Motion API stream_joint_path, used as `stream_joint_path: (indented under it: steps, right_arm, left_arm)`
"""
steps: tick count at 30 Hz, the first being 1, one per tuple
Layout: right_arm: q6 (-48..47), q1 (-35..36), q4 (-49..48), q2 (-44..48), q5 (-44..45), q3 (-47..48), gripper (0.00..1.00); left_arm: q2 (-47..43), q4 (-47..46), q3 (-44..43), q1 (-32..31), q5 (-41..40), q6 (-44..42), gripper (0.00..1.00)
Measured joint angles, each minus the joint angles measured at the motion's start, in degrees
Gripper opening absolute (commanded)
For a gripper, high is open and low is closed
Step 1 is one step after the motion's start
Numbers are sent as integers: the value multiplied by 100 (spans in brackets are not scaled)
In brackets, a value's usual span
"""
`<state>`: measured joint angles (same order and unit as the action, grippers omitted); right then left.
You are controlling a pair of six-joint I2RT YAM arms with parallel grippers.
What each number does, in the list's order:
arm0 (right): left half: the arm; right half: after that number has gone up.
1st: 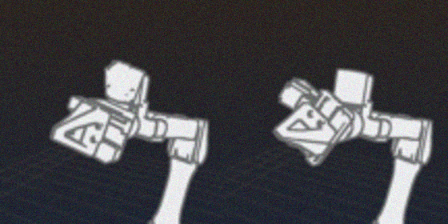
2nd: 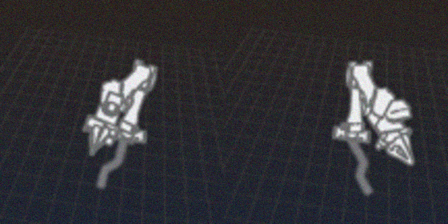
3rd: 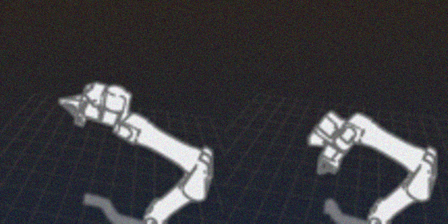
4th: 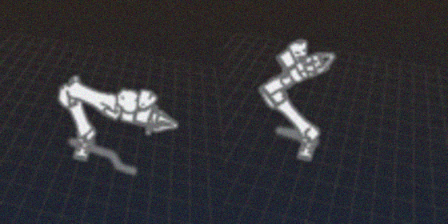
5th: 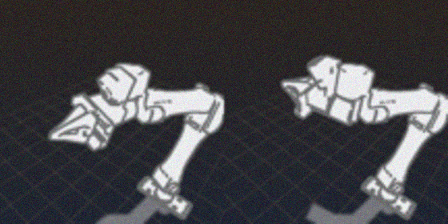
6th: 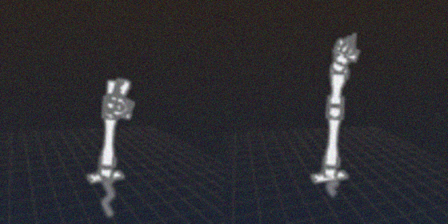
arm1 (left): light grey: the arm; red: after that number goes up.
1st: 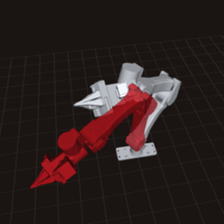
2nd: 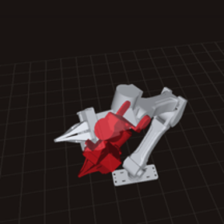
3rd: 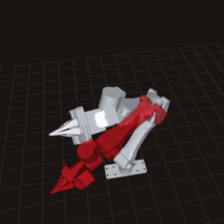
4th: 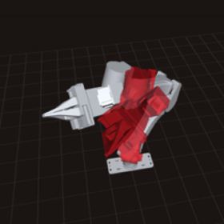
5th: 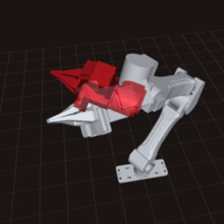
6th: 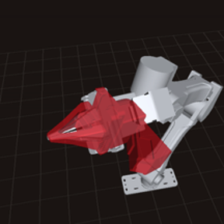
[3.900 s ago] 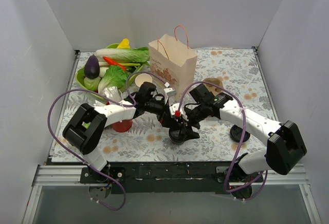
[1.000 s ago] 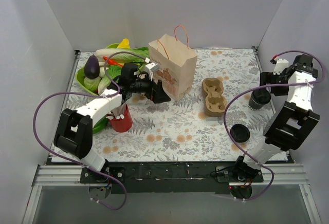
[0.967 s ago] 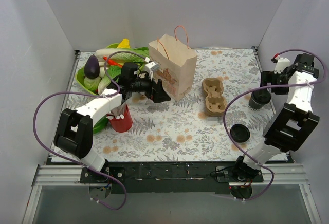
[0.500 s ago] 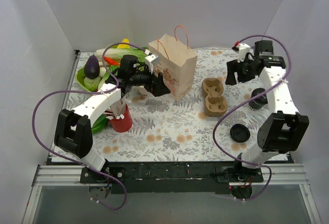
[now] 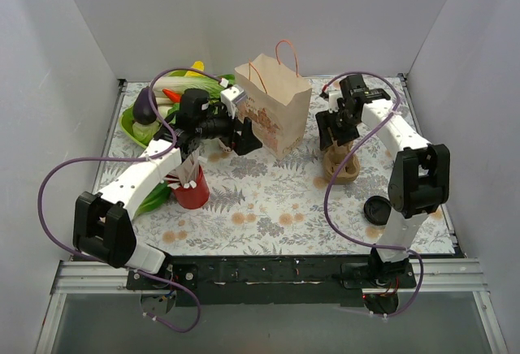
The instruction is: Pack the takeout coffee
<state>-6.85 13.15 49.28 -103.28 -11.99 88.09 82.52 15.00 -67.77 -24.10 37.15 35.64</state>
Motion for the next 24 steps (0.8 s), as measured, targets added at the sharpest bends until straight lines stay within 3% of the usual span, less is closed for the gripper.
stream_joint_path:
  steps: [24]
  right_arm:
    - [520, 0, -144, -219, 1244, -2, 58]
  left_arm:
    - [42, 85, 66, 0, -83, -28, 98]
